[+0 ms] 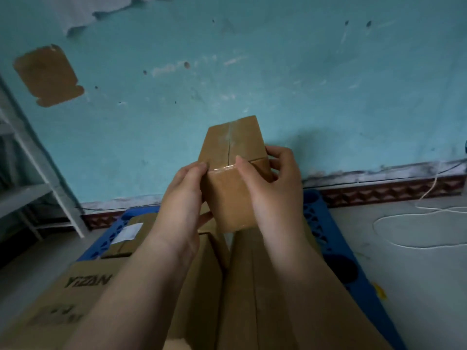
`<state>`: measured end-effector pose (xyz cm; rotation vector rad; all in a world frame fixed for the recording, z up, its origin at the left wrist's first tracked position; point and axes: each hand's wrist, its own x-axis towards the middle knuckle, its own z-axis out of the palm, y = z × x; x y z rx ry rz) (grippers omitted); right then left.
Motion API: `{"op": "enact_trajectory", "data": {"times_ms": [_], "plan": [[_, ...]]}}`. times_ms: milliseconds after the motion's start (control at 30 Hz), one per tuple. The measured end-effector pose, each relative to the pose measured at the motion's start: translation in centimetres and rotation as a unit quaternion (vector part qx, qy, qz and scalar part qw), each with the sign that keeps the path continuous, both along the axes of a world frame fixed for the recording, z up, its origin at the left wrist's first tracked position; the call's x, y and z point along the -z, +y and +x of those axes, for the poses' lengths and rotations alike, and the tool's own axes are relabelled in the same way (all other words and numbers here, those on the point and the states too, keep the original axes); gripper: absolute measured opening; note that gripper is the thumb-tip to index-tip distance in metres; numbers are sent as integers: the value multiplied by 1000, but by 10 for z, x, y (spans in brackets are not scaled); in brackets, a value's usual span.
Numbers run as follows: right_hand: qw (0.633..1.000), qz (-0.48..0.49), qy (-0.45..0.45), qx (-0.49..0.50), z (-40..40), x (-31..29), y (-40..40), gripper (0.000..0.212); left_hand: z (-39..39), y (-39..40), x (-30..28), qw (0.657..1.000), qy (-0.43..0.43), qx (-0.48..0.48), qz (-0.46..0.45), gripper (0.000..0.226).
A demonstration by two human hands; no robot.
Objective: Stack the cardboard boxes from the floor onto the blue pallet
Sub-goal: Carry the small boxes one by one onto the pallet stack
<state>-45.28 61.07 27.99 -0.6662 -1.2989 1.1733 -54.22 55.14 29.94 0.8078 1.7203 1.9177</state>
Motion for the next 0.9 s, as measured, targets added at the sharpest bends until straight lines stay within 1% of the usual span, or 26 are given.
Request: {"op": "enact_trajectory", "data": {"times_ms": [67,167,233,300,333,400,433,500,567,600,633,700,733,767,833,900], "plan": [[1000,-12,-13,15,5,18,18,43,4,21,19,1000,-14,15,-20,17],[998,-35,-42,29,4,49,34,45,3,44,50,996,-50,6,-68,23],[995,-45,-82,34,-2,73,39,42,-5,55,71,990,-67,-13,-120,19],[989,-72,-126,26,-10,97,43,39,-15,60,95,984,-61,-29,-163,26],[985,-85,-149,16,-14,109,45,38,-21,61,107,982,-48,-35,-181,31],[974,-97,-202,-12,-22,131,45,40,-29,62,128,972,5,-35,-232,40],[970,-99,-223,-22,-27,141,44,45,-32,62,137,964,40,-34,-260,45],[969,-108,-223,-18,-35,155,43,57,-32,63,147,952,103,-37,-287,51],[971,-119,-206,0,-44,160,46,64,-29,63,146,953,134,-44,-268,55],[971,-123,-203,11,-49,160,48,66,-27,62,141,958,136,-41,-248,55],[971,-126,-201,19,-53,159,51,69,-26,60,134,967,127,-34,-218,53],[970,-138,-199,29,-58,156,57,75,-22,49,119,987,71,-2,-147,41],[968,-140,-208,32,-60,154,58,78,-21,38,111,991,54,15,-121,36],[965,-129,-223,36,-61,150,57,79,-22,25,103,992,60,28,-107,33],[967,-72,-240,56,-66,138,46,79,-32,-7,92,994,76,31,-77,37],[975,13,-205,86,-76,119,20,73,-53,-45,83,995,92,-16,-47,35]]}}
